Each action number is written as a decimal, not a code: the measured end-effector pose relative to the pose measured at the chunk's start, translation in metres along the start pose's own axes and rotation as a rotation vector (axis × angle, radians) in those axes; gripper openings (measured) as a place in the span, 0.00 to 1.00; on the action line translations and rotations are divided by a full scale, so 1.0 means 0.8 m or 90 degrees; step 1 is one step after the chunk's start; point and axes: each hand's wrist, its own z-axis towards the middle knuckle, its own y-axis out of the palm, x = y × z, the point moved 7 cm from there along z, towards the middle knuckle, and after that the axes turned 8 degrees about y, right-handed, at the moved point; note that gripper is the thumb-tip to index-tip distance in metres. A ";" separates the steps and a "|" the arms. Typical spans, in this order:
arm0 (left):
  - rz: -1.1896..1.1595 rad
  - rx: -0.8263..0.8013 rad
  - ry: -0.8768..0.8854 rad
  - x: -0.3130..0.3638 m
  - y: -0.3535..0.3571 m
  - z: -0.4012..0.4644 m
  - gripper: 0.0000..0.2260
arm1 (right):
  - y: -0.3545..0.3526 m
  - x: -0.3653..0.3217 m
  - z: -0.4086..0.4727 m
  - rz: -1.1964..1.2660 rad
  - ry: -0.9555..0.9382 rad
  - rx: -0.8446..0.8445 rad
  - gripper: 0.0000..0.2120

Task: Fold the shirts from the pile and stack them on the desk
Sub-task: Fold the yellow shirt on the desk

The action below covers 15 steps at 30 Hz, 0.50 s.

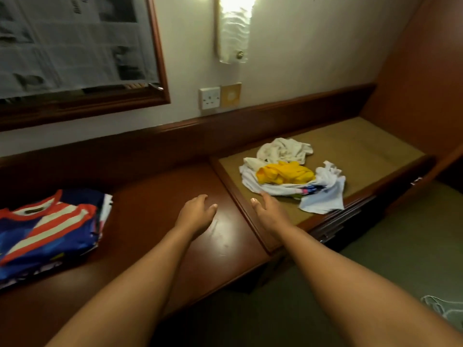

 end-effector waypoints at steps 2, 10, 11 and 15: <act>-0.007 -0.013 0.013 0.036 0.024 0.014 0.25 | -0.026 0.030 0.011 -0.014 0.010 -0.008 0.27; 0.039 -0.059 0.044 0.114 0.087 0.097 0.24 | -0.097 0.102 0.083 -0.026 0.019 -0.007 0.25; 0.044 -0.062 0.046 0.119 0.093 0.111 0.24 | -0.103 0.109 0.095 -0.029 0.020 -0.010 0.25; 0.053 -0.069 0.056 0.127 0.115 0.177 0.25 | -0.122 0.126 0.155 -0.044 0.015 -0.017 0.24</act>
